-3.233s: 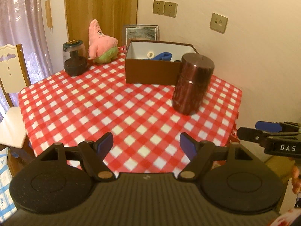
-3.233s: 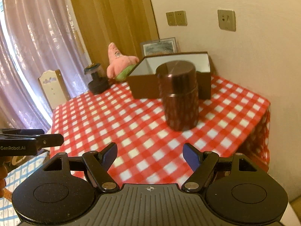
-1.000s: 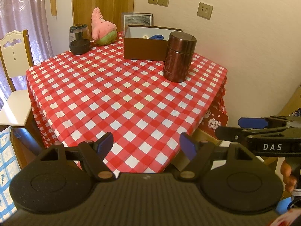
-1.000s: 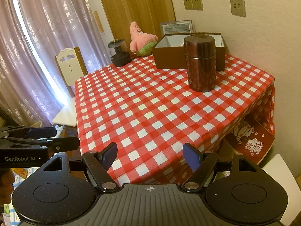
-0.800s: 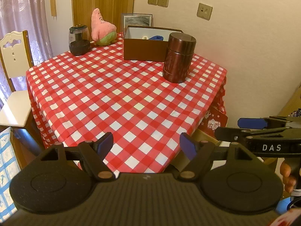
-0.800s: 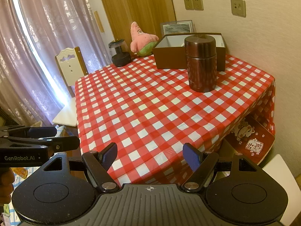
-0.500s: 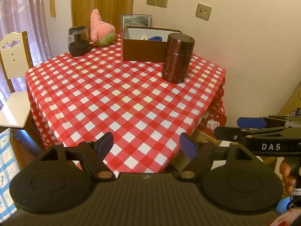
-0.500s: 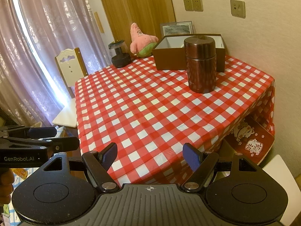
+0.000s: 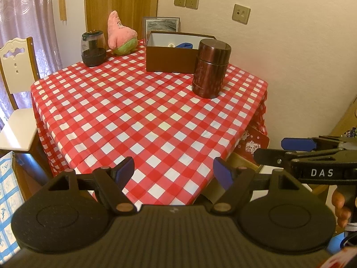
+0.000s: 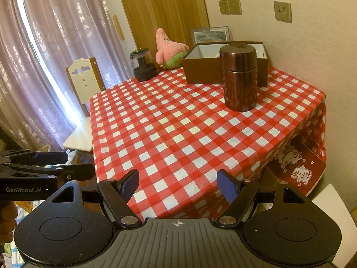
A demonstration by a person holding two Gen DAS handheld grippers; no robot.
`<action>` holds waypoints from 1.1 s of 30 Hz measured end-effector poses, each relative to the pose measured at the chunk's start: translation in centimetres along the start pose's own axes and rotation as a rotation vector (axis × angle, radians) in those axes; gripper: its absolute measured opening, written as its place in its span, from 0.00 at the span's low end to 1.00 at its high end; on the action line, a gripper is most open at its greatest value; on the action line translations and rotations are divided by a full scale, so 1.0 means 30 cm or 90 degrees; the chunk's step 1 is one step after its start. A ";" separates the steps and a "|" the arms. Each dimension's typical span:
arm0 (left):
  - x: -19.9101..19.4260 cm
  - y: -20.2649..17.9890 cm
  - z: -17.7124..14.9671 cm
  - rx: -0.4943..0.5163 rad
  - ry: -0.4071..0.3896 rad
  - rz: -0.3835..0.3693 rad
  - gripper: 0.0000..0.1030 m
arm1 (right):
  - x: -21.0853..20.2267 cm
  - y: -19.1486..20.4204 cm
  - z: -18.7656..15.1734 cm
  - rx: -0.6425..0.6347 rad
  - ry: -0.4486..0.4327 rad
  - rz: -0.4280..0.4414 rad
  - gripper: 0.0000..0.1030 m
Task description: Organize soft objects
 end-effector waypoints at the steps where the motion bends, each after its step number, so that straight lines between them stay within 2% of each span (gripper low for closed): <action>1: 0.000 -0.001 0.000 0.000 0.000 0.000 0.74 | 0.001 0.002 0.000 0.000 -0.001 0.000 0.74; 33: 0.004 -0.005 0.005 0.000 -0.001 -0.001 0.74 | 0.009 0.010 0.016 0.000 -0.002 -0.001 0.74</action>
Point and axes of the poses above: each gripper's, at about its wrist camera, not at the fingertips, and x roughly the way its jaws point, y to its left, z to its top, the point moved 6 cm from there along x, roughly the way its jaws point, and after that the axes turned 1 degree about -x, right-handed, at the moved point
